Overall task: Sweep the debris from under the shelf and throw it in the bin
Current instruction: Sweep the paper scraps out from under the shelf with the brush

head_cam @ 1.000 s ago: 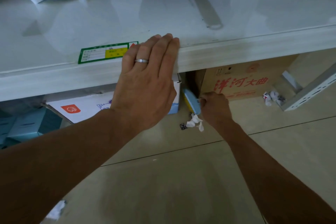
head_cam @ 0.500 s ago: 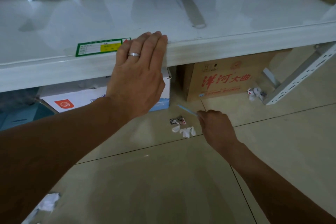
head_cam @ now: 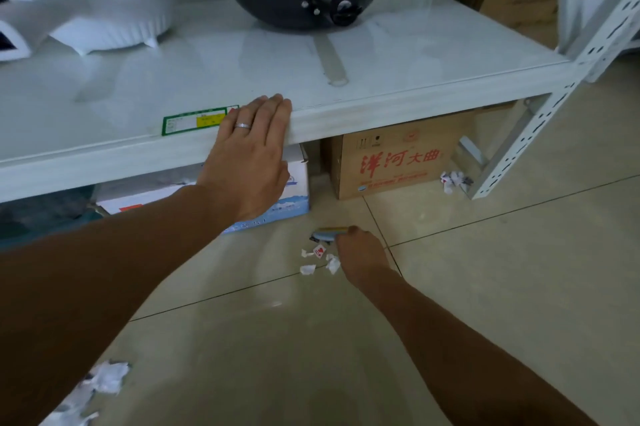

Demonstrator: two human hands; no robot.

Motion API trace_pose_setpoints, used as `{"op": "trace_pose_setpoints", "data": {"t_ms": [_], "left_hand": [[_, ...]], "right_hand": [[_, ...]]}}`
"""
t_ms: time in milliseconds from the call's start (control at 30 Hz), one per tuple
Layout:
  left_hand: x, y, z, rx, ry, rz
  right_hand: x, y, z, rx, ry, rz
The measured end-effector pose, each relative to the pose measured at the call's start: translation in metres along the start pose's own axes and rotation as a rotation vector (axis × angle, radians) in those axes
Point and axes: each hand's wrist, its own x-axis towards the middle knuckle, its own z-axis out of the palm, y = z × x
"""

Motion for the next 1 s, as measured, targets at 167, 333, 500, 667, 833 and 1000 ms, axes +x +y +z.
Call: {"op": "trace_pose_setpoints", "data": {"t_ms": [167, 333, 500, 667, 833, 1000], "left_hand": [[0.001, -0.007, -0.011, -0.006, -0.068, 0.037], [0.013, 0.017, -0.015, -0.041, 0.007, 0.078], [0.067, 0.08, -0.017, -0.057, 0.021, 0.248], [0.127, 0.131, -0.022, -0.045, 0.04, 0.334], [0.14, 0.142, -0.008, -0.01, 0.094, 0.299], [0.144, 0.14, -0.002, -0.004, 0.149, 0.325]], "right_hand": [[-0.049, 0.007, 0.0, 0.077, 0.108, -0.057], [-0.079, 0.088, 0.0, 0.314, 0.354, 0.211], [-0.097, 0.171, 0.002, 0.514, 0.59, 0.524], [-0.073, 0.225, -0.007, 0.496, 0.672, 0.584], [-0.004, 0.258, -0.017, 0.503, 0.75, 0.542], [0.061, 0.274, -0.015, 0.364, 0.623, 0.57]]}}
